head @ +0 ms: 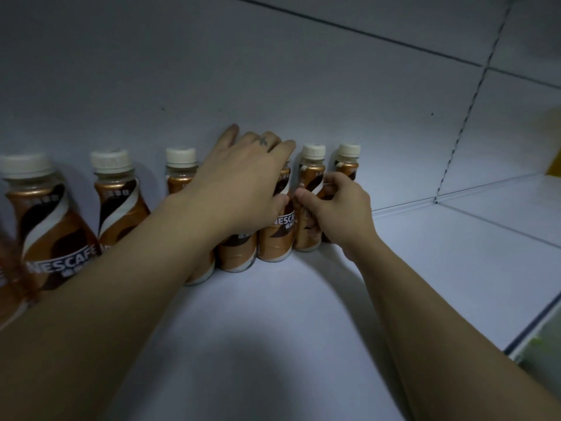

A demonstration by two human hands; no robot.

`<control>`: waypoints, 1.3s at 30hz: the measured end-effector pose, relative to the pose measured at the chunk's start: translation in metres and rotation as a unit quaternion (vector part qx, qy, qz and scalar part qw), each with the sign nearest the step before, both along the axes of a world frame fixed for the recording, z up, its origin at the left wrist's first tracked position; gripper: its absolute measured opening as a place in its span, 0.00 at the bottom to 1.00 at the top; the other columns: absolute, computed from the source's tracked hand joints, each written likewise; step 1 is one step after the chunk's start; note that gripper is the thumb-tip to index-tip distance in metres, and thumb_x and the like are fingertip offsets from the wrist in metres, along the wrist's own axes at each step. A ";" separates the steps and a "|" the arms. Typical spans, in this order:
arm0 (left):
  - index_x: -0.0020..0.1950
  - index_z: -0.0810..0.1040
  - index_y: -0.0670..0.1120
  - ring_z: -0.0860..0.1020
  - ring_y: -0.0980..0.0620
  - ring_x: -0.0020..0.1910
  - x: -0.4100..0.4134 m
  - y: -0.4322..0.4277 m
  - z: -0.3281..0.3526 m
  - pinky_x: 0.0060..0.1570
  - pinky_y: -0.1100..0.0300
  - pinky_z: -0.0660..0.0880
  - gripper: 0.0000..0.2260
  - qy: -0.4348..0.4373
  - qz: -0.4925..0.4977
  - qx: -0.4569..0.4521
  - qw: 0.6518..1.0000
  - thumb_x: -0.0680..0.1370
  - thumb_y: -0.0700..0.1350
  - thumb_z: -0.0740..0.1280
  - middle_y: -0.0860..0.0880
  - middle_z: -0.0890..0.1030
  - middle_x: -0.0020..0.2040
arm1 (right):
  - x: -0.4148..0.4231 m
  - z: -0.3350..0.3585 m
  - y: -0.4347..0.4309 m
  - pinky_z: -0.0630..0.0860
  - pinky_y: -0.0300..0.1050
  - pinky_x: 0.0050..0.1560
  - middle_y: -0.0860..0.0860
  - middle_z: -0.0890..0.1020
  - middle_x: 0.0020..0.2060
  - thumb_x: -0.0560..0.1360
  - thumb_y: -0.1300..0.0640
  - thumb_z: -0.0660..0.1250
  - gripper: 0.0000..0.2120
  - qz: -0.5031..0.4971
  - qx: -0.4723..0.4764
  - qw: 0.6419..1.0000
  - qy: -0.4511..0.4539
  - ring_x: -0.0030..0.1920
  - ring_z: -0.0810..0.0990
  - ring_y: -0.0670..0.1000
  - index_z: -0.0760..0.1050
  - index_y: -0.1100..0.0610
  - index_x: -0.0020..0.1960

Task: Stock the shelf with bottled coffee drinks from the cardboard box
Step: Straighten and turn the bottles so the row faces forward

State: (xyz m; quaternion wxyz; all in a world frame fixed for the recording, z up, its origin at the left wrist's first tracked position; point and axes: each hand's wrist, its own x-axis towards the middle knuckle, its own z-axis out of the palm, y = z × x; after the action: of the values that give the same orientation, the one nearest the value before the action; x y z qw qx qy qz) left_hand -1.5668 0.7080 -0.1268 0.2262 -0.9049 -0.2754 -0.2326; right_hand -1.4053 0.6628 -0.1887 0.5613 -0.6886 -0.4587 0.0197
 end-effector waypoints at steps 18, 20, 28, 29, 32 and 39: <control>0.76 0.56 0.51 0.60 0.48 0.72 0.003 -0.001 -0.001 0.74 0.47 0.45 0.32 -0.037 -0.057 0.029 0.997 0.75 0.51 0.66 0.47 0.62 0.75 | 0.044 0.005 -0.017 0.70 0.35 0.41 0.47 0.79 0.58 0.72 0.60 0.63 0.22 -0.116 0.087 0.986 0.085 0.42 0.76 0.38 0.73 0.51 0.65; 0.76 0.56 0.51 0.60 0.48 0.73 0.003 0.001 -0.004 0.74 0.46 0.45 0.32 -0.026 -0.053 0.029 0.998 0.75 0.52 0.66 0.47 0.62 0.75 | 0.039 0.002 -0.013 0.72 0.38 0.47 0.48 0.78 0.60 0.72 0.60 0.63 0.25 -0.078 0.061 0.992 0.083 0.47 0.76 0.41 0.70 0.52 0.69; 0.72 0.65 0.50 0.64 0.49 0.70 0.008 -0.009 -0.002 0.73 0.45 0.45 0.26 -0.035 -0.059 0.029 0.997 0.75 0.52 0.65 0.48 0.70 0.70 | 0.039 -0.007 -0.007 0.75 0.47 0.50 0.45 0.80 0.45 0.74 0.54 0.67 0.15 -0.025 -0.003 1.000 0.007 0.47 0.78 0.48 0.74 0.50 0.61; 0.72 0.66 0.50 0.65 0.49 0.70 0.010 -0.010 -0.001 0.73 0.46 0.45 0.26 -0.044 -0.055 0.025 0.997 0.75 0.52 0.65 0.48 0.70 0.70 | 0.043 -0.007 -0.008 0.73 0.45 0.48 0.44 0.79 0.44 0.73 0.56 0.67 0.17 -0.017 -0.014 1.000 -0.001 0.47 0.78 0.49 0.73 0.50 0.61; 0.71 0.68 0.50 0.66 0.48 0.68 0.020 -0.009 0.005 0.72 0.48 0.44 0.24 -0.066 -0.051 0.029 0.996 0.75 0.52 0.65 0.47 0.71 0.68 | 0.053 -0.005 -0.009 0.74 0.46 0.50 0.46 0.78 0.48 0.73 0.61 0.68 0.23 0.015 -0.071 0.997 -0.027 0.50 0.78 0.51 0.69 0.51 0.67; 0.71 0.67 0.49 0.71 0.43 0.61 0.067 0.001 0.044 0.59 0.49 0.68 0.25 -0.053 -0.024 0.017 0.998 0.75 0.54 0.64 0.45 0.73 0.65 | 0.063 -0.006 -0.012 0.69 0.43 0.50 0.46 0.76 0.49 0.72 0.63 0.68 0.26 0.048 -0.075 0.994 -0.059 0.49 0.75 0.50 0.68 0.52 0.68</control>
State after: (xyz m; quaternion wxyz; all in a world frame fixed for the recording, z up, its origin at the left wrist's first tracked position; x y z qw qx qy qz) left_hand -1.4995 0.7091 -0.0831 0.2207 -0.8939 -0.2611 -0.2898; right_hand -1.3425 0.6510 -0.1951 0.4783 -0.7061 -0.5206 0.0403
